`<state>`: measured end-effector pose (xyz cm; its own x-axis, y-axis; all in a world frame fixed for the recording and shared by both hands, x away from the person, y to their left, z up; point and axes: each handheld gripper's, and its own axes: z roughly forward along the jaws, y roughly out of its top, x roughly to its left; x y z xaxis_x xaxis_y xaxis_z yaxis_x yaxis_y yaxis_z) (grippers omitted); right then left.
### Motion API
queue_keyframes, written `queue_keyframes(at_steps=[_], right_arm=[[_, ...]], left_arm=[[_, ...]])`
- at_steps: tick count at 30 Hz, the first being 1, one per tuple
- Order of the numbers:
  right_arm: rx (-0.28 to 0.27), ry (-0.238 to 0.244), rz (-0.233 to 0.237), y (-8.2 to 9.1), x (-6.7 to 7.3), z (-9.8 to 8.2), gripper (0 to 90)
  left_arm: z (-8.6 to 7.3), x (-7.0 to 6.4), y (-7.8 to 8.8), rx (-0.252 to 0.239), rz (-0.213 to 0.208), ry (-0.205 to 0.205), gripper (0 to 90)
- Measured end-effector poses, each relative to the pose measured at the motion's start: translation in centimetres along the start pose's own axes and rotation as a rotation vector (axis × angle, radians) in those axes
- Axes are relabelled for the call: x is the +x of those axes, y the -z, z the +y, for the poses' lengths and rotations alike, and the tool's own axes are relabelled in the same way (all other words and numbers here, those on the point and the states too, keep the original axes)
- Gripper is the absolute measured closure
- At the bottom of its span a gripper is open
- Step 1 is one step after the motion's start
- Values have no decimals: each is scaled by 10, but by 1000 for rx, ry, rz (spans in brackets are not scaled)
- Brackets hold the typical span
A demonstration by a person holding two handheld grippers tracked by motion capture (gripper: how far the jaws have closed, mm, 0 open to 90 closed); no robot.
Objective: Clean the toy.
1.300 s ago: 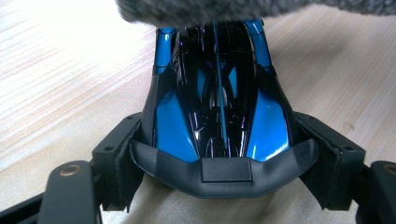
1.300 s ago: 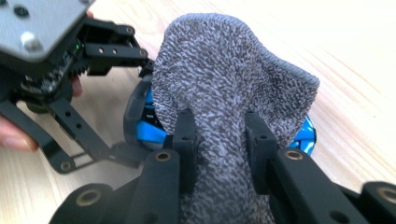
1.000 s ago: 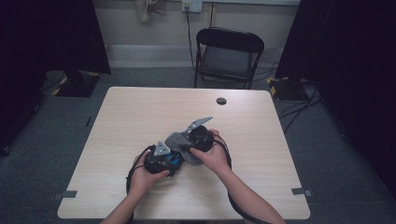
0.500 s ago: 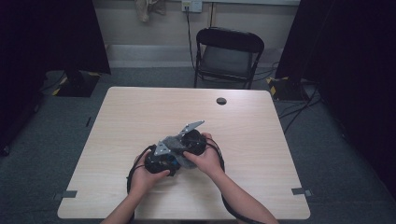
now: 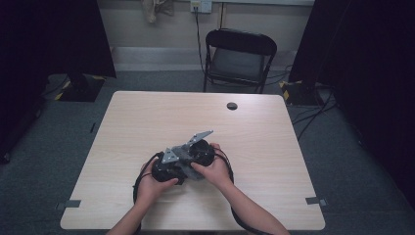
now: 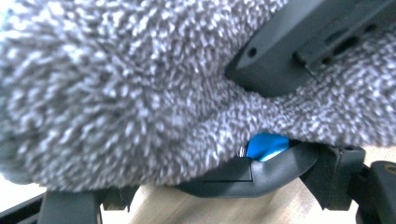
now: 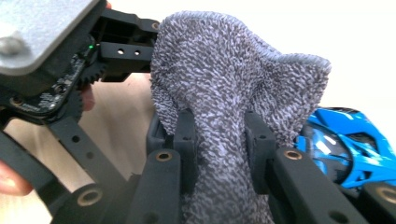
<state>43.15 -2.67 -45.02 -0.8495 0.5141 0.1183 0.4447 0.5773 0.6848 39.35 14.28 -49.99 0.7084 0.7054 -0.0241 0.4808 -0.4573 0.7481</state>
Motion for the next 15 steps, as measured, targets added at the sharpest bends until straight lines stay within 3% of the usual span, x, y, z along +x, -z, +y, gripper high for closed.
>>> queue_keyframes(at_steps=[8,15], right_arm=[[-22,-40,-51,6,-20,-1,720],[-37,-110,-71,7,-44,-10,720]], left_arm=[[0,0,0,0,3,1,242],[0,-1,0,0,4,1,242]])
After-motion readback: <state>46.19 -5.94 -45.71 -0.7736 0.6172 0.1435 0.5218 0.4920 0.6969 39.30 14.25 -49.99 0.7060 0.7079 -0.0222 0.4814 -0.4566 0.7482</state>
